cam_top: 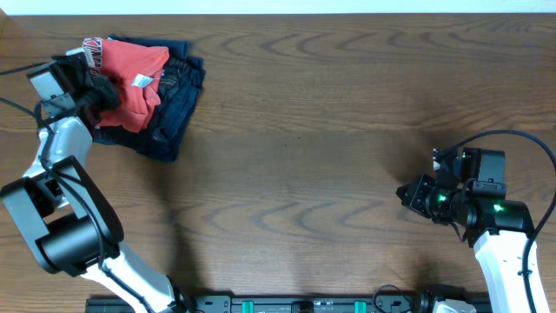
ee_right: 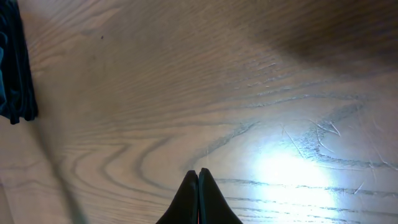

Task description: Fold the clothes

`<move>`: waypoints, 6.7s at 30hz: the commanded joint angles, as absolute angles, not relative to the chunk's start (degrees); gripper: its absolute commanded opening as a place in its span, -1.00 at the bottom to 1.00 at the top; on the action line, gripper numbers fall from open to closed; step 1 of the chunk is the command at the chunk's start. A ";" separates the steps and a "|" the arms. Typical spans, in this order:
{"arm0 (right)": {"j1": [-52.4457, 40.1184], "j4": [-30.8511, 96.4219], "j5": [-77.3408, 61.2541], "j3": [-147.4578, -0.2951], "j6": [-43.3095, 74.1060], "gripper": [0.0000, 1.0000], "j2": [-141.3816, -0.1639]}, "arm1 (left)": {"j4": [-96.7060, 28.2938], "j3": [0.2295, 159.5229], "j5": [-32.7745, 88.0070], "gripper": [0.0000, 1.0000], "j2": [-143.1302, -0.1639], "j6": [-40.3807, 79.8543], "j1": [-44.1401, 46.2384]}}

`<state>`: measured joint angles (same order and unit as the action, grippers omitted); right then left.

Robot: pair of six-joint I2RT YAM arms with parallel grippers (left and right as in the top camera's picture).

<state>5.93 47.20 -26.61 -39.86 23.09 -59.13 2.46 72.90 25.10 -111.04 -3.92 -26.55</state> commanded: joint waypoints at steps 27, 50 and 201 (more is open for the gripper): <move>3.88 36.62 -27.86 -55.88 3.16 0.49 -55.40 | -64.69 78.24 25.85 0.96 -50.61 -7.90 -22.90; 3.70 46.68 -24.25 -55.81 3.55 0.99 -55.37 | -65.56 78.24 25.87 0.96 -50.81 -7.90 -22.90; -2.26 18.83 -21.21 -5.82 -1.93 0.99 -0.38 | -12.62 12.78 18.96 0.96 -0.12 -7.03 -4.78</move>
<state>-1.80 18.74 -21.28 -5.93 -2.68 -0.73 -15.03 15.38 19.22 -0.97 -7.51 -5.98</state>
